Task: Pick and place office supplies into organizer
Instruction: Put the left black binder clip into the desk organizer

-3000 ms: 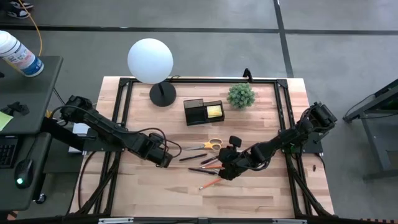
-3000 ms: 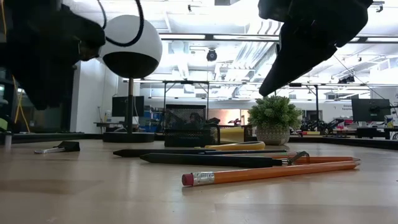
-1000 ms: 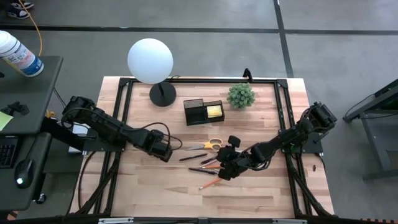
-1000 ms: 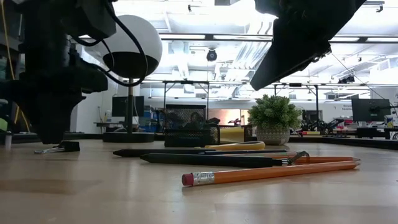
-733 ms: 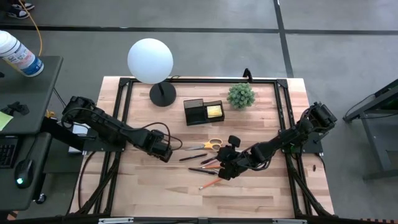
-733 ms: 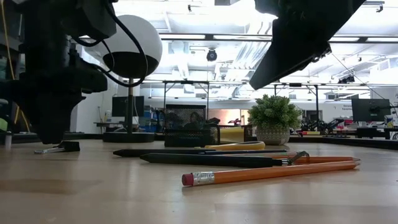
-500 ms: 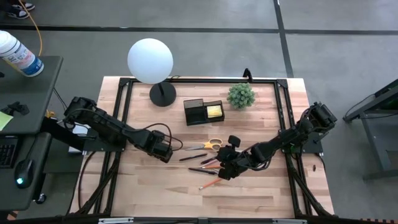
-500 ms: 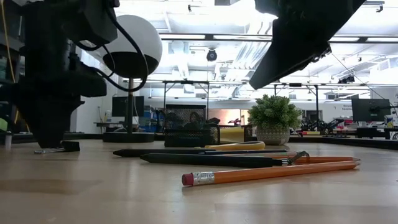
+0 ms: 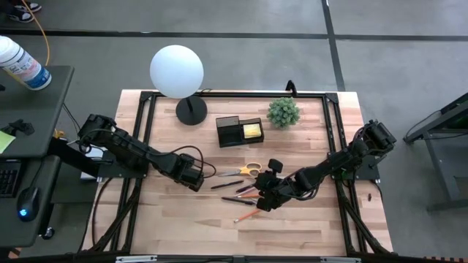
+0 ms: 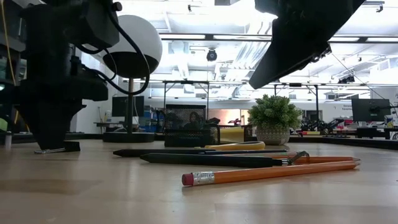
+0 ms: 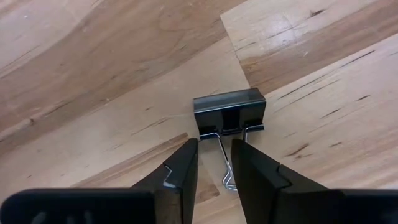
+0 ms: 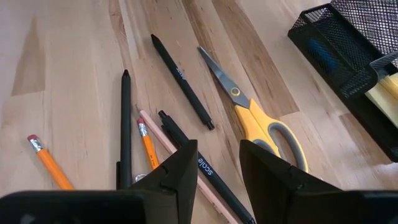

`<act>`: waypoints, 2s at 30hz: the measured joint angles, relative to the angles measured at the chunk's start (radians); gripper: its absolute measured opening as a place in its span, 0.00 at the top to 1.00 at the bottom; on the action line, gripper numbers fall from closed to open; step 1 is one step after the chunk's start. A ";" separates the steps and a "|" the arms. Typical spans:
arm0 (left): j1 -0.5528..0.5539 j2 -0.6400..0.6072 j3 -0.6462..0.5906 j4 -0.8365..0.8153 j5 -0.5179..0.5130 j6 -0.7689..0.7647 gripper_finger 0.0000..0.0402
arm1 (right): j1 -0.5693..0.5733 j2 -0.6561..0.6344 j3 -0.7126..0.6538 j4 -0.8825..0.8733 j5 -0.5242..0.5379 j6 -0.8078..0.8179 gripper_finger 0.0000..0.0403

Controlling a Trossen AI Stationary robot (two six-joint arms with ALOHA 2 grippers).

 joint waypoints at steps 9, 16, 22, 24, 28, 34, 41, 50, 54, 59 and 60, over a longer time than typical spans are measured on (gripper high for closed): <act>0.000 0.002 0.001 0.001 0.003 0.012 0.90 | 0.000 0.000 0.000 0.000 0.001 0.006 0.71; 0.000 0.007 0.027 -0.012 0.003 0.045 0.97 | 0.000 0.000 0.000 0.000 0.002 0.007 0.71; 0.000 -0.001 0.077 -0.009 -0.001 0.088 0.99 | 0.000 0.000 0.000 0.000 0.002 0.007 0.71; 0.000 -0.001 0.104 -0.017 -0.020 0.105 1.00 | 0.000 0.000 0.000 0.000 0.002 0.008 0.71; 0.011 -0.002 0.166 -0.030 -0.075 0.153 1.00 | 0.001 0.000 0.000 0.000 0.001 0.011 0.71; 0.094 -0.003 0.267 -0.029 -0.142 0.294 1.00 | 0.002 0.000 0.000 0.002 -0.004 0.011 0.71; 0.274 -0.004 0.357 0.060 -0.154 0.546 1.00 | 0.002 0.000 0.000 0.023 -0.020 0.010 0.71; 0.474 0.043 0.352 0.237 0.074 0.730 1.00 | 0.002 0.000 0.000 0.046 -0.019 0.011 0.71; 0.500 0.084 0.352 0.254 0.129 0.782 1.00 | 0.002 0.000 0.000 0.051 -0.019 0.010 0.71; 0.496 0.124 0.352 0.255 0.077 0.832 1.00 | 0.002 0.000 0.000 0.053 -0.019 0.010 0.71; 0.491 0.129 0.352 0.255 0.062 0.834 1.00 | 0.002 0.000 0.000 0.052 -0.019 0.010 0.71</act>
